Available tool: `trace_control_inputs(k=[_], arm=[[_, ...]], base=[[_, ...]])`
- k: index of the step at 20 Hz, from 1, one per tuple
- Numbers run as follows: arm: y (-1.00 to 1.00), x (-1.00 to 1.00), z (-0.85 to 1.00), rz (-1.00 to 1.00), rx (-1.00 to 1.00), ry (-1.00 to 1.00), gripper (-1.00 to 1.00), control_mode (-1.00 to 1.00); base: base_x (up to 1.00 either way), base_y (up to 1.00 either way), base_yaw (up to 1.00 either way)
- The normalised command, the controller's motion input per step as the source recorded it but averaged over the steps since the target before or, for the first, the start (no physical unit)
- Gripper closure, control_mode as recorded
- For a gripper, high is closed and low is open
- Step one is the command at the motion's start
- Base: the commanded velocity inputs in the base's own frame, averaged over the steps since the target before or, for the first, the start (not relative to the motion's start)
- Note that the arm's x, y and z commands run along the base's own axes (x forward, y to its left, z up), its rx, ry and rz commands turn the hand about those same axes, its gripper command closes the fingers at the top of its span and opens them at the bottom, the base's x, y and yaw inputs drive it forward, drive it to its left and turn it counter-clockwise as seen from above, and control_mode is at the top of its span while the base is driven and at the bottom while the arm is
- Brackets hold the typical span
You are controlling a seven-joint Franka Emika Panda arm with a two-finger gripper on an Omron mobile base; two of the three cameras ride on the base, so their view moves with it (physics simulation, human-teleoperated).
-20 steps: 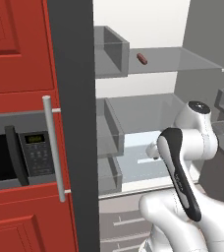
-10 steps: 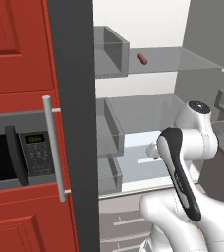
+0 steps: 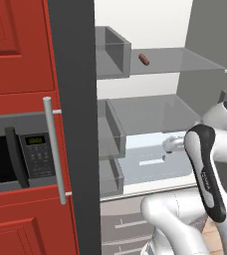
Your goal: Retrieve the sausage and cheese from the fridge and place them on the cutting board on the counter.
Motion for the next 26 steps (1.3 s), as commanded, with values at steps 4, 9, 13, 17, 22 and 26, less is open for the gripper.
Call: trace_control_inputs(k=[4, 9, 13, 17, 22, 26], arm=[[-0.51, 0.11, 1.0, -0.02, 0.27, -0.2, -1.0, -1.0], [-0.05, 0.41, 0.99, -0.03, 0.11, -0.13, -1.0, -1.0], [0.01, 0.52, 0.61, -0.07, 0.0, -0.03, -1.0, -1.0], [0.0, 0.6, 0.49, -0.1, 0.0, -0.02, -1.0, -1.0], [0.0, 0.65, 0.36, -0.11, -0.02, -0.01, -1.0, -1.0], [0.16, 0.12, 0.29, -0.09, -0.02, -0.07, -1.0, -1.0]], base=[[0.0, 0.0, 0.0], [0.0, 0.0, 0.0], [0.0, 0.0, 0.0], [0.0, 0.0, 0.0], [0.0, 0.0, 0.0], [0.0, 0.0, 0.0]])
